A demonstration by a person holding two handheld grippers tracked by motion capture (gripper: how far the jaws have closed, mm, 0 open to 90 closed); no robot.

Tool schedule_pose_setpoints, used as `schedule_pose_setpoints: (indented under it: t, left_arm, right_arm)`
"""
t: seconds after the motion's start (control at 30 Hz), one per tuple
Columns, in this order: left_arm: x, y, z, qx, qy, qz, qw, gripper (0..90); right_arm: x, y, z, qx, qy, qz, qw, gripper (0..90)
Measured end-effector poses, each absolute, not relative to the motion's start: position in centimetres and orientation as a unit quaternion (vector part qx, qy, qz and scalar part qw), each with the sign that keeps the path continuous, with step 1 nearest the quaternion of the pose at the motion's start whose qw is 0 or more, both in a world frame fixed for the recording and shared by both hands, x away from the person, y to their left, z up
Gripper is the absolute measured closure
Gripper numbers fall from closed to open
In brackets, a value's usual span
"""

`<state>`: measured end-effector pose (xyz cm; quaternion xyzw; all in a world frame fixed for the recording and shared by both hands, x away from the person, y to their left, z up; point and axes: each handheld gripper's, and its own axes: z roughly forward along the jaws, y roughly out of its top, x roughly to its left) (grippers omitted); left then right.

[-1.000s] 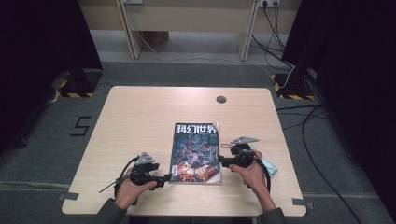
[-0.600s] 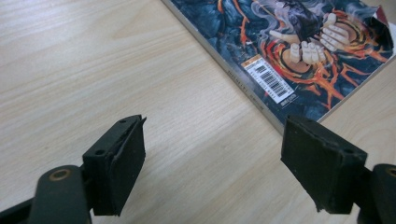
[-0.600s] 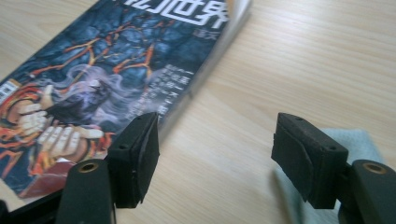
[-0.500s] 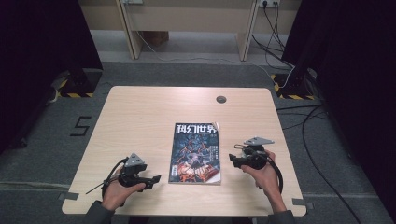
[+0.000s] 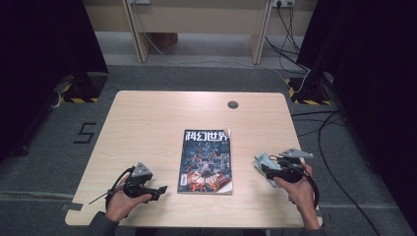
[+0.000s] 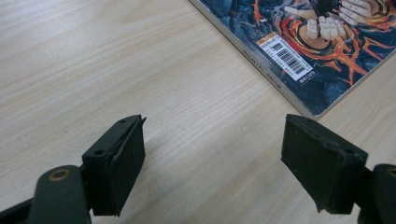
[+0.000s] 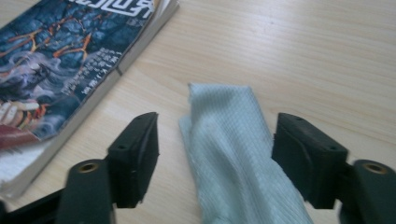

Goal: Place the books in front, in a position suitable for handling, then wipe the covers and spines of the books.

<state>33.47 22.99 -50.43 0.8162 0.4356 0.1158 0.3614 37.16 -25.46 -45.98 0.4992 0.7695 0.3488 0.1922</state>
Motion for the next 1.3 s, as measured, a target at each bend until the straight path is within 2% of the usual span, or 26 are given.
schedule_pose_setpoints:
  t: [0.17,0.3,1.03,1.3]
  left_arm:
    - [33.6,23.0,-50.5,0.819,0.435,0.121,0.355,20.6]
    - [33.6,22.9,-50.6,0.822,0.432,0.124,0.350,20.5]
    - [33.7,23.4,-51.0,0.825,0.444,0.139,0.321,19.9]
    - [33.6,23.2,-51.0,0.830,0.439,0.146,0.312,19.3]
  right_arm:
    - [36.9,-26.1,-46.4,0.494,0.782,0.320,0.204,44.8]
    - [36.8,-26.4,-46.8,0.488,0.789,0.314,0.203,47.6]
    - [37.5,-27.0,-48.1,0.498,0.790,0.307,0.183,50.3]
    - [38.2,-27.1,-49.1,0.495,0.800,0.290,0.175,56.2]
